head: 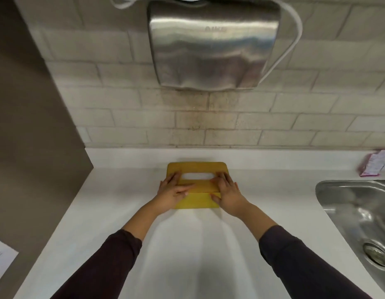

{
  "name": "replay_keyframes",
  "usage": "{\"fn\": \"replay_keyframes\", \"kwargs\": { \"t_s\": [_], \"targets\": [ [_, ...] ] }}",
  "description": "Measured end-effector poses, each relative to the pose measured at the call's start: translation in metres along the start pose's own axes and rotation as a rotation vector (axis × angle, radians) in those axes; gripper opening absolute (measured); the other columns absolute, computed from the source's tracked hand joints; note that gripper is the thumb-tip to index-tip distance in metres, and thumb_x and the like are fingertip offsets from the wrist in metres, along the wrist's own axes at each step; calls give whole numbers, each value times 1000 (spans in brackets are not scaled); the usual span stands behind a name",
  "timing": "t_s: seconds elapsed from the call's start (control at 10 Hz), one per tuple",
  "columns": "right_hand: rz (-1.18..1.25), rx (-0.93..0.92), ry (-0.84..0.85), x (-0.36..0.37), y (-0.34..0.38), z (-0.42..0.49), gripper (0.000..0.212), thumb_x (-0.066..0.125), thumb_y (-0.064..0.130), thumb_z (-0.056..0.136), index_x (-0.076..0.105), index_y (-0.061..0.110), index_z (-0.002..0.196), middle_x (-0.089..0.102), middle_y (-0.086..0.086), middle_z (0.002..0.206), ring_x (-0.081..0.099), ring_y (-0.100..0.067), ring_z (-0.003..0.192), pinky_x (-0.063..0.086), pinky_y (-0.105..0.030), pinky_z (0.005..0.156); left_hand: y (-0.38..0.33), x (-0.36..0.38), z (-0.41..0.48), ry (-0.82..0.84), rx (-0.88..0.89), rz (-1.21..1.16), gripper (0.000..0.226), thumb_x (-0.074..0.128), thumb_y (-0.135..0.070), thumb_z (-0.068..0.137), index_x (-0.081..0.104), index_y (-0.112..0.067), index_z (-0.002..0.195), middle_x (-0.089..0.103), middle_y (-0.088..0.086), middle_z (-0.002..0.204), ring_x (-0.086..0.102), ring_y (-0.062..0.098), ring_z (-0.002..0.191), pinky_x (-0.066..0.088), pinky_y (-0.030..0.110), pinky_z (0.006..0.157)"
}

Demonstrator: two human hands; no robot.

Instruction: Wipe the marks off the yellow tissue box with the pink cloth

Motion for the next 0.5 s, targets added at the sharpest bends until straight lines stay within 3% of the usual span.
{"fn": "replay_keyframes", "kwargs": {
  "t_s": [0.2,0.3,0.4,0.5],
  "targets": [
    [-66,45,53,-1,-1,18,56,47,39,96,27,13,141,1,-6,161,-6,-22,148,13,-59,116,5,-5,18,-3,9,49,36,44,-36,95,40,-52,126,16,-5,158,3,24,145,2,54,116],
    [-184,71,142,-9,4,21,61,46,42,96,21,16,145,-1,-4,162,-6,-22,148,3,-62,115,2,-8,17,40,-28,82,35,41,-40,95,41,-54,127,21,-16,154,2,19,145,-5,58,113],
    [-346,83,266,-28,18,21,71,51,44,92,17,17,148,3,-4,161,-4,-23,148,-2,-62,115,-7,-15,15,135,-50,222,38,37,-40,96,36,-51,132,14,-17,156,-2,17,145,-12,63,108],
    [-364,83,395,-50,32,21,69,50,41,93,19,14,148,22,-10,157,19,-28,144,15,-52,115,-24,-29,13,232,-5,297,38,38,-36,96,42,-40,134,20,-13,156,5,17,145,-12,59,111]
  ]
}}
Point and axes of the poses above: each hand's wrist, its own z-axis towards the middle knuckle, its own x-axis out of the palm, y = z × x, the point moved 3 cm from there along z, towards the middle knuckle
